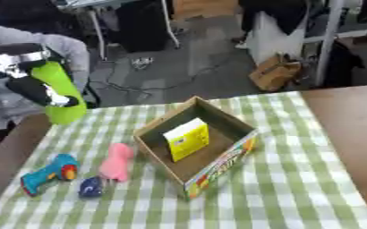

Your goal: Pick up objects on the table and place them in the box.

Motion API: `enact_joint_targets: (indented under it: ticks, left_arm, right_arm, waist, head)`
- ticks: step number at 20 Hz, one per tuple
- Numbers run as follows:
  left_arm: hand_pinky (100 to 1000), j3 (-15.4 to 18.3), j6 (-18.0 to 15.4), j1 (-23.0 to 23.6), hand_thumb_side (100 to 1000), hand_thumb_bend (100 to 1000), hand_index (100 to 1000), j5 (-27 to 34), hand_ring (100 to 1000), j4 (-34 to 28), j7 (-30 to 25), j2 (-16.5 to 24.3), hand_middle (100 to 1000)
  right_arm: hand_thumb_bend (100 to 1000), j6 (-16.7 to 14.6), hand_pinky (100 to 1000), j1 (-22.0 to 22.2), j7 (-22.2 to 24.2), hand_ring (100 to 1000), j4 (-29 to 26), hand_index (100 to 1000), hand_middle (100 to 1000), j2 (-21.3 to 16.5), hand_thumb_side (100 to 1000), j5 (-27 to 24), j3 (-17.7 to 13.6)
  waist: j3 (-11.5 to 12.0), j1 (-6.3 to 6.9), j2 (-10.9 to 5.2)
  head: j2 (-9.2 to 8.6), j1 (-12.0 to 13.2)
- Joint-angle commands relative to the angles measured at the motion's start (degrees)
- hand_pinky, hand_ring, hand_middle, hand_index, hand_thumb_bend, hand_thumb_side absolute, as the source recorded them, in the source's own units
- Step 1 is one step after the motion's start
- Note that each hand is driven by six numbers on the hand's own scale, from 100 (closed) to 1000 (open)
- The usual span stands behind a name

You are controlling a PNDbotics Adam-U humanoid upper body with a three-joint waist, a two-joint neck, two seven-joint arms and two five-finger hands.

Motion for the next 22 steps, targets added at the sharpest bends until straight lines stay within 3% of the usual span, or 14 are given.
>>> enact_joint_targets:
  ticks: [1,12,22]
  left_arm:
    - [100,1.34,-2.02,-4.27,257,524,516,-2.48,284,4.81,0.31,-2.69,431]
    - [100,5.77,-8.25,-11.06,262,508,513,-9.51,276,20.38,6.23,-14.01,423]
    - [100,7.63,-11.18,-11.95,283,472,508,-10.22,262,25.91,10.59,-20.61,411]
  right_arm:
    - [100,0.06,731,-1.09,0.51,892,-0.88,984,829,-0.93,1000,-0.65,0.3]
    - [100,0.22,731,-1.98,1.87,892,-0.88,984,829,-0.01,1000,-1.64,1.38]
    - [100,0.3,731,-2.73,2.88,892,-0.88,985,828,0.98,1000,-2.55,2.12]
  waist:
    - [-0.3,0.69,-1.9]
    - [-2.58,1.43,-2.12]
    - [-4.88,1.94,-1.72]
  head:
    - [-0.45,0.6]
    - [-1.08,2.16]
    - [-1.73,3.2]
